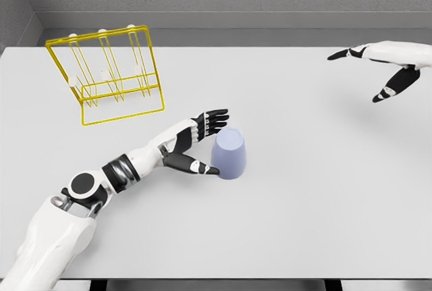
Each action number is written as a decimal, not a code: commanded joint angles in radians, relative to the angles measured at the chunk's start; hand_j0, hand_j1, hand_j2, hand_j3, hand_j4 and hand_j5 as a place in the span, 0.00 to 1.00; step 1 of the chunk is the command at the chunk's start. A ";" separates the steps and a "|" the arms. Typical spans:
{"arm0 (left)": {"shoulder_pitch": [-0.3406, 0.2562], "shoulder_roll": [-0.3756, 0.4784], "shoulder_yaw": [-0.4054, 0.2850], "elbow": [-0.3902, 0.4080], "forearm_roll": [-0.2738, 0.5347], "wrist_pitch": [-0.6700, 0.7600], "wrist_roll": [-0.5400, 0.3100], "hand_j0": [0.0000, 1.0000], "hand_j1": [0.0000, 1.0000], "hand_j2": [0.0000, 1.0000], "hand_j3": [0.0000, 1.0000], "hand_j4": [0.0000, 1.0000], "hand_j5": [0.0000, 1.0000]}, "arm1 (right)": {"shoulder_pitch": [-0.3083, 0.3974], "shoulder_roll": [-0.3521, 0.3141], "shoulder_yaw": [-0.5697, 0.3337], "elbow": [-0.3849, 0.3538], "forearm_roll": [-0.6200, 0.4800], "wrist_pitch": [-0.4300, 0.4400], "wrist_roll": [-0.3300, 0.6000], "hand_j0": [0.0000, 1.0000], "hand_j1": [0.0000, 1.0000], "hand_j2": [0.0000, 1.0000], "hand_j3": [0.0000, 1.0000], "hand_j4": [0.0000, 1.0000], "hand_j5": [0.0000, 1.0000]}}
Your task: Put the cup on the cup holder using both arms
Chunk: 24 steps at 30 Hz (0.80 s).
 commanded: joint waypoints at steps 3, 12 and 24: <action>0.000 -0.011 -0.002 0.001 -0.007 0.001 0.001 1.00 1.00 1.00 1.00 1.00 1.00 | 0.000 -0.003 0.004 -0.007 -0.006 0.008 0.000 1.00 1.00 1.00 1.00 1.00 1.00; 0.002 -0.026 -0.023 0.002 -0.012 0.001 0.001 1.00 1.00 1.00 1.00 1.00 1.00 | -0.012 0.006 0.006 -0.008 -0.006 0.008 0.000 1.00 1.00 1.00 1.00 1.00 1.00; 0.000 -0.052 -0.023 0.002 -0.038 0.006 0.001 1.00 1.00 1.00 1.00 1.00 1.00 | -0.009 0.011 0.021 -0.008 -0.006 0.008 0.000 1.00 1.00 1.00 1.00 1.00 1.00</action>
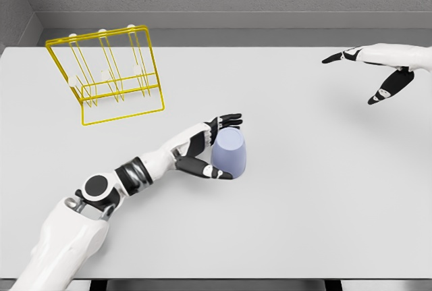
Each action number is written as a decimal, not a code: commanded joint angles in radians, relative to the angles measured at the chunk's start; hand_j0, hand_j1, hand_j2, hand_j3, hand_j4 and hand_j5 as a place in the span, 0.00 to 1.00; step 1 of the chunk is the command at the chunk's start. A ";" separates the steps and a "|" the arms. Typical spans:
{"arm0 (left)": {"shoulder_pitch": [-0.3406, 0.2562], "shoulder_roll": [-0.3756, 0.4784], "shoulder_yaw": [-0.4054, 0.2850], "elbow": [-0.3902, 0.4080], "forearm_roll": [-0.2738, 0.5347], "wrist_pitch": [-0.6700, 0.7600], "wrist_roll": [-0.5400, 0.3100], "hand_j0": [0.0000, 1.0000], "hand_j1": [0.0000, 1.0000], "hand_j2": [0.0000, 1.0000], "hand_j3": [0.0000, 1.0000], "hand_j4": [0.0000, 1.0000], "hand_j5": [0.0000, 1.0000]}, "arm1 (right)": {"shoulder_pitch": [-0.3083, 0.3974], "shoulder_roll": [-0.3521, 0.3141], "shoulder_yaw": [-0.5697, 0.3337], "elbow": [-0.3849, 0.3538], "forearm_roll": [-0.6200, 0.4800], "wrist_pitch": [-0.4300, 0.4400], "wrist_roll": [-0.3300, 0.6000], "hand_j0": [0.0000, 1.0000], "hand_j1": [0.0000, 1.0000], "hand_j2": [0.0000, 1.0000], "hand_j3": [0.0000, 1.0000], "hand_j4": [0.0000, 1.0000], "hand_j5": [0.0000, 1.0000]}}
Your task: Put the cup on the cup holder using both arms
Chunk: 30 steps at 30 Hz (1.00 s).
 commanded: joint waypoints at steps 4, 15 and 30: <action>0.002 -0.007 -0.002 0.000 -0.008 0.006 -0.001 1.00 1.00 1.00 1.00 1.00 1.00 | 0.002 -0.003 0.000 0.000 -0.007 0.003 0.000 1.00 1.00 1.00 1.00 1.00 1.00; 0.000 -0.007 -0.017 0.000 -0.006 0.003 0.002 0.72 0.72 0.72 0.72 0.72 0.72 | 0.002 -0.002 -0.004 0.001 -0.007 0.003 0.000 1.00 1.00 1.00 1.00 1.00 1.00; 0.000 -0.005 -0.009 0.000 -0.005 -0.002 0.002 0.50 0.50 0.50 0.50 0.50 0.50 | 0.000 -0.002 -0.004 0.001 -0.007 0.003 0.000 1.00 1.00 1.00 1.00 1.00 1.00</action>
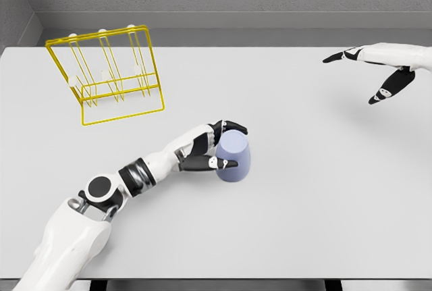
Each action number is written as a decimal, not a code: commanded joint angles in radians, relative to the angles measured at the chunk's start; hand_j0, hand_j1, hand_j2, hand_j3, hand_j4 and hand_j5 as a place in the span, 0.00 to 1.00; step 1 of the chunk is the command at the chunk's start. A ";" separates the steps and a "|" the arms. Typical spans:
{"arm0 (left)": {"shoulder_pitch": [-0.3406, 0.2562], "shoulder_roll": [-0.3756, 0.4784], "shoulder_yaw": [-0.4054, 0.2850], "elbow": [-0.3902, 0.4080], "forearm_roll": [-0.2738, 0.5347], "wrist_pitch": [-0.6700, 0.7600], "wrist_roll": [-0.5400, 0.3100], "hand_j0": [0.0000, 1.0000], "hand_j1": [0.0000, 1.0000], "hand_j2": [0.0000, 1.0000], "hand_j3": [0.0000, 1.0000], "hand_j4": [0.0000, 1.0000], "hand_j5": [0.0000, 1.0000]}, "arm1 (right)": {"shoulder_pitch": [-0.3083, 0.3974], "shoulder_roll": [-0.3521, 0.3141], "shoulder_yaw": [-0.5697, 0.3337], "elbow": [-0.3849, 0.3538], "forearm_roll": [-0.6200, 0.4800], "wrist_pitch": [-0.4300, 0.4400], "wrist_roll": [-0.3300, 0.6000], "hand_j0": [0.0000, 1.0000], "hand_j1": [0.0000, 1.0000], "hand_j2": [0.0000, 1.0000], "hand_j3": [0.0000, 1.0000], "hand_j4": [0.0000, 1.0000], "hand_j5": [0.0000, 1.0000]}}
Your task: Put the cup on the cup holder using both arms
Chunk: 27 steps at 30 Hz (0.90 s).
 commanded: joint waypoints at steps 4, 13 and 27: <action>0.000 0.000 0.002 0.000 -0.002 -0.001 -0.001 0.45 0.45 0.45 0.45 0.45 0.45 | 0.000 -0.001 -0.002 0.000 -0.007 0.003 0.000 1.00 1.00 1.00 1.00 1.00 1.00; -0.005 0.000 0.009 -0.012 0.003 -0.003 -0.002 0.41 0.41 0.41 0.41 0.41 0.41 | -0.002 0.001 -0.002 0.000 -0.005 0.003 0.000 1.00 1.00 1.00 1.00 1.00 1.00; -0.008 0.033 0.120 -0.125 0.038 0.005 -0.004 0.39 0.39 0.39 0.39 0.39 0.39 | -0.005 0.002 -0.003 -0.002 -0.005 0.003 0.000 1.00 1.00 1.00 1.00 1.00 1.00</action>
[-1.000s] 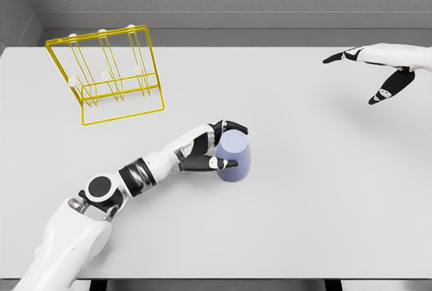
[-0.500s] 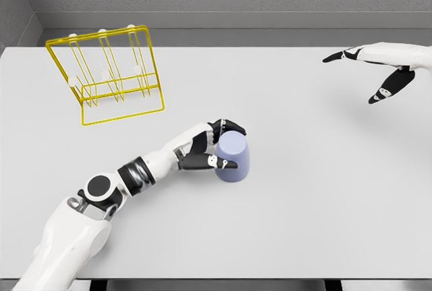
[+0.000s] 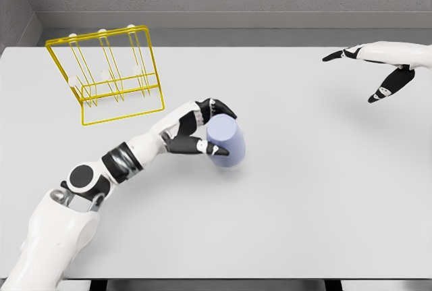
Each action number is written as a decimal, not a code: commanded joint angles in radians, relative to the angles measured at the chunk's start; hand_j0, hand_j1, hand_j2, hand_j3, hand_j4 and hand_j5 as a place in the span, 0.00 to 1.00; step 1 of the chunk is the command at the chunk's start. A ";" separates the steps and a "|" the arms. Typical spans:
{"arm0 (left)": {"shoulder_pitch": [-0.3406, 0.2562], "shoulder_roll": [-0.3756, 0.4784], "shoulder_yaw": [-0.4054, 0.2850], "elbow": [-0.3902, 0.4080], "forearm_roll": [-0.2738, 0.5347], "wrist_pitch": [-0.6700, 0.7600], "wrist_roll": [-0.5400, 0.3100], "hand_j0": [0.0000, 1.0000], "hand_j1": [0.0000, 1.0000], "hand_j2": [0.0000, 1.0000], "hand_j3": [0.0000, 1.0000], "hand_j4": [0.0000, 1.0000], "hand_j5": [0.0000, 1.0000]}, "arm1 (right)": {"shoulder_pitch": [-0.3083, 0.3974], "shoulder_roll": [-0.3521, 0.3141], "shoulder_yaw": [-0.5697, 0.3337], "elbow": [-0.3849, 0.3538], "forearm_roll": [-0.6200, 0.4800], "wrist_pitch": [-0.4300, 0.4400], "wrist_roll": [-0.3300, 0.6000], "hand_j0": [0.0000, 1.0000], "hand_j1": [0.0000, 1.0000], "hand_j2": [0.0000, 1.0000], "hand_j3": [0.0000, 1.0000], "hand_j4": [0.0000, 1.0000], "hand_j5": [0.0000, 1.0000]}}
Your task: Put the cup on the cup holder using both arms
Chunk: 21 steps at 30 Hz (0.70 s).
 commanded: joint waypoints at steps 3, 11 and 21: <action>-0.018 0.013 0.057 -0.029 0.018 0.001 0.001 0.39 0.39 0.39 0.39 0.39 0.39 | 0.000 0.001 -0.002 -0.001 -0.006 0.003 0.000 1.00 1.00 1.00 1.00 1.00 1.00; -0.089 0.018 0.059 -0.033 0.018 0.003 0.001 0.39 0.39 0.39 0.39 0.39 0.39 | 0.000 0.010 -0.002 -0.001 -0.006 0.003 0.000 1.00 1.00 1.00 1.00 1.00 1.00; -0.120 0.016 0.074 -0.032 0.016 0.005 0.001 0.39 0.39 0.39 0.39 0.39 0.39 | 0.000 0.010 -0.002 -0.001 -0.006 0.003 0.000 1.00 1.00 1.00 1.00 1.00 1.00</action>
